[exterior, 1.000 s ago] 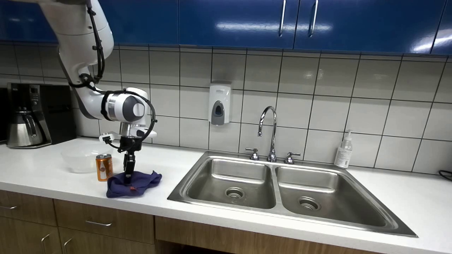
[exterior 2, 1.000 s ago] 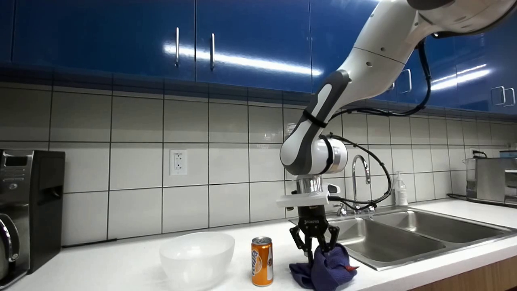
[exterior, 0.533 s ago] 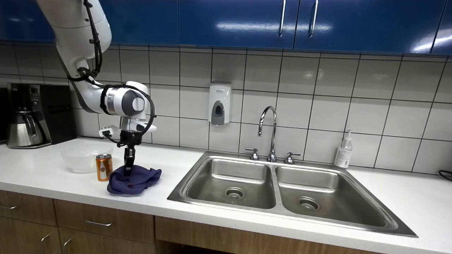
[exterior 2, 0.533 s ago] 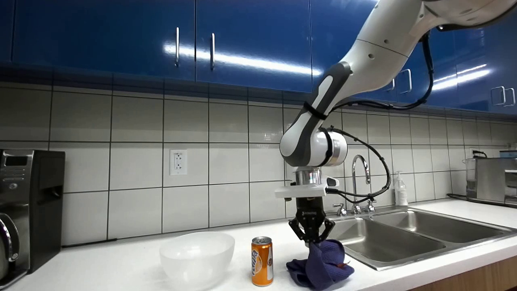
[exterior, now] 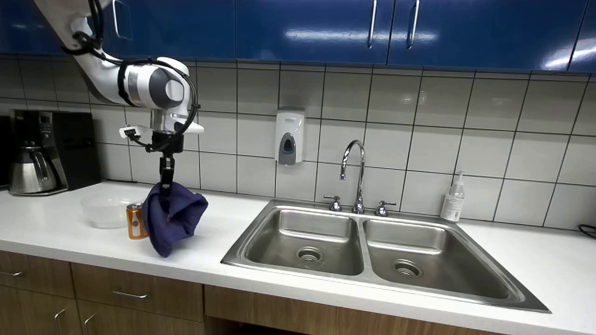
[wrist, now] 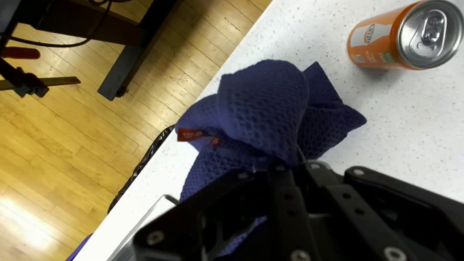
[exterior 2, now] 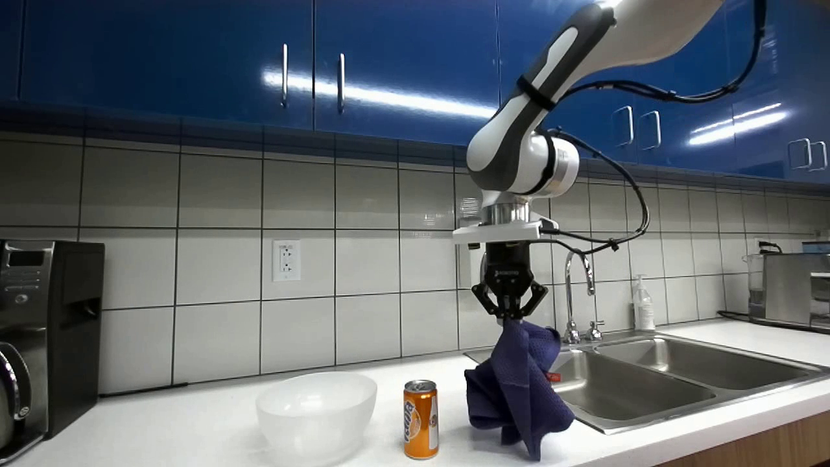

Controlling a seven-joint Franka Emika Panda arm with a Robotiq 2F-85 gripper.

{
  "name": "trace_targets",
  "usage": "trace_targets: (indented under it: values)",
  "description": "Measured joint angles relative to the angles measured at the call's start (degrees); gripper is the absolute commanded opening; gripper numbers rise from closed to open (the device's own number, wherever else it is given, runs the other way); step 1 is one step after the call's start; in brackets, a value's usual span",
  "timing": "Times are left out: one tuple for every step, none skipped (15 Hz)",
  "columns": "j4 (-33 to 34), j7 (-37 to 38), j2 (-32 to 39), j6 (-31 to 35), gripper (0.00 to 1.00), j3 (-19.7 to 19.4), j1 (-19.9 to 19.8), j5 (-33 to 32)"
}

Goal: Place the towel in the bowl

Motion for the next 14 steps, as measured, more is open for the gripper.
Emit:
trace_targets:
  values:
    - [-0.7,0.0,-2.1,-1.1,0.01,0.0,-0.2,-0.1]
    - [-1.4,0.0,-4.0,-2.4,0.01,0.0,-0.5,-0.1]
    - [-1.8,0.0,-5.9,-3.7,0.01,0.0,-0.8,-0.1]
    - [-2.2,0.0,-7.7,-5.1,0.01,0.0,-1.1,-0.1]
    - [-2.5,0.0,-9.4,-6.5,0.01,0.0,-1.4,-0.2]
    - [-2.7,0.0,-11.1,-7.9,0.01,0.0,-1.7,-0.2]
    - [-2.8,0.0,-12.6,-9.2,0.01,0.0,-2.0,-0.2]
    - [-2.9,0.0,-14.2,-10.4,0.01,0.0,-2.2,-0.2]
    - [-2.9,0.0,-15.8,-11.6,0.01,0.0,-2.4,-0.2]
    - [-2.9,0.0,-17.3,-12.5,0.01,0.1,-2.4,-0.2]
    - [-2.9,0.0,-19.0,-13.4,0.01,0.3,-2.5,-0.2]
    - [-2.9,0.0,-20.5,-14.2,0.01,0.6,-2.5,-0.2]
    - [-2.9,0.0,-22.0,-14.7,0.01,1.0,-2.5,-0.2]
    - [-2.9,0.0,-23.4,-15.3,0.01,1.6,-2.5,-0.2]
